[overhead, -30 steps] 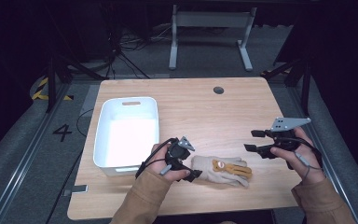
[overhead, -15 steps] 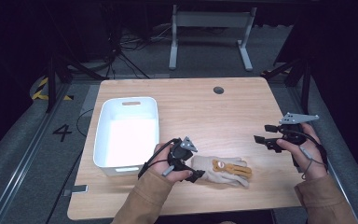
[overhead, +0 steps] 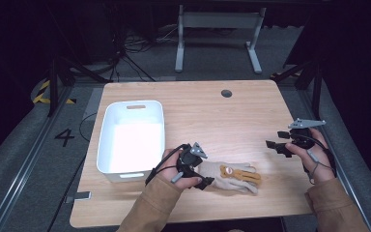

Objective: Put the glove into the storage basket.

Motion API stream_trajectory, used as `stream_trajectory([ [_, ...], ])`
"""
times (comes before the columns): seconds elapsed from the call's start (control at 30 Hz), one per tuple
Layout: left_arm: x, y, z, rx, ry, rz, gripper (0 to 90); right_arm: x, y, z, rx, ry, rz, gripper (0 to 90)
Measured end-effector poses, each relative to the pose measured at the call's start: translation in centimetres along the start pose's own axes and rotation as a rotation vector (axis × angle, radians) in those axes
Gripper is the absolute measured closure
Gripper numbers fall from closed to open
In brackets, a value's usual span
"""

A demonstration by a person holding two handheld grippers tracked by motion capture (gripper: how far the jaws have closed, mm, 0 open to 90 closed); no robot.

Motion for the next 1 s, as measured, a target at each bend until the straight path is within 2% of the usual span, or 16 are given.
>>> stream_trajectory([
  [0.17,0.5,0.3,-0.7,-0.052,0.063,0.0,18.6,-0.6,0.7,-0.2,-0.001,-0.001,0.014,29.4],
  [0.27,1.0,0.5,-0.7,-0.057,0.071,-0.01,18.2,-1.0,1.2,-0.3,-0.003,0.001,0.029,29.3],
  [0.37,1.2,0.7,-0.6,-0.053,0.078,0.002,18.2,-1.5,1.7,-0.4,-0.001,0.004,0.048,29.3],
  [0.53,1.2,1.4,0.0,-0.044,0.115,0.027,17.6,-1.5,1.7,-0.4,0.004,0.006,0.048,29.3],
  [0.6,1.3,2.0,0.0,-0.079,0.141,0.034,16.9,-1.5,1.7,-0.3,0.007,0.005,0.047,29.3],
  [0.67,1.5,2.4,0.1,-0.087,0.157,0.042,16.9,-1.4,1.6,-0.3,0.014,0.007,0.042,29.3],
  [0.73,1.7,2.7,0.3,-0.088,0.166,0.042,16.9,-1.4,1.6,-0.1,0.026,0.005,0.04,29.3],
  [0.8,1.7,3.1,0.4,-0.092,0.157,0.05,17.0,-1.4,1.6,0.1,0.042,0.006,0.039,29.4],
  [1.0,1.7,4.2,1.2,-0.066,0.139,0.072,17.0,-1.4,1.6,0.2,0.053,0.0,0.041,29.3],
])
Point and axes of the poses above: each handheld gripper's, and its own axes: y roughly forward along the jaws, x roughly out of its top, z roughly to its left, the point moved 10 cm from there along y, roughly forward along the jaws, and after that the axes turned 13 degrees about -x, right-handed, at the moved point
